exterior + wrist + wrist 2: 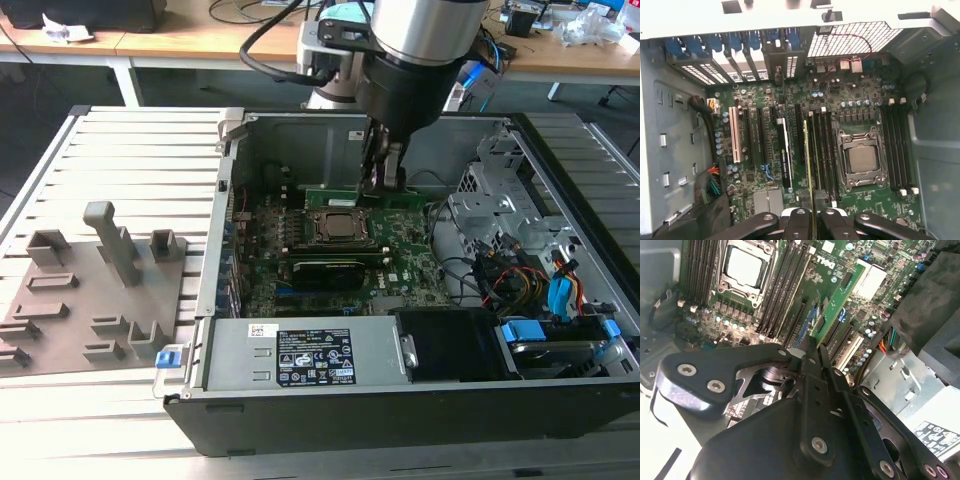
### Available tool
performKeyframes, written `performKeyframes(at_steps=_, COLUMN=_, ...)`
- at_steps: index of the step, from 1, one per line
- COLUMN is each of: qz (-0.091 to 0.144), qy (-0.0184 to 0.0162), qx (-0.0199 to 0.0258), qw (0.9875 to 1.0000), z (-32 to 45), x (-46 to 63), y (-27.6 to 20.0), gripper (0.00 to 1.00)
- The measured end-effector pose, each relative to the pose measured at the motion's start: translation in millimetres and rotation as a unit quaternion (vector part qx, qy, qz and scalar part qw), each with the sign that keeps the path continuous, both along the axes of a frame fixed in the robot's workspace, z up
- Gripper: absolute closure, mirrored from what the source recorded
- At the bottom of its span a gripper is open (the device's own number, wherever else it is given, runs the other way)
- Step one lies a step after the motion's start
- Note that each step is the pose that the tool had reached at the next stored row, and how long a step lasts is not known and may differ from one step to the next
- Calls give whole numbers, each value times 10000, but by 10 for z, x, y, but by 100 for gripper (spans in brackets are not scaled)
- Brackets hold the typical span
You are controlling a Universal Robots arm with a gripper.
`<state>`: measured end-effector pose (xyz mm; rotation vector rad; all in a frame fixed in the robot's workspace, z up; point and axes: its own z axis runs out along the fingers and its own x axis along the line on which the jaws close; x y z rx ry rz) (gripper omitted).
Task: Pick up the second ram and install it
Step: 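Insert the second ram into the second slot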
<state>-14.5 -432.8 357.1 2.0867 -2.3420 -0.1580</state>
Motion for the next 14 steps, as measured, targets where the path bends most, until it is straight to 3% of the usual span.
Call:
performKeyframes(at_steps=5, qz=0, qy=0, qx=-1, qw=10000, z=-75, x=0, y=3, gripper=86)
performKeyframes(at_steps=7, qz=-1, qy=0, qx=0, qw=10000, z=-90, x=0, y=37, gripper=86)
performKeyframes(at_steps=12, qz=0, qy=0, qx=0, qw=10000, z=-116, x=0, y=222, gripper=86)
performKeyframes(at_steps=14, qz=0, qy=0, qx=0, qw=10000, z=-127, x=0, y=237, gripper=86)
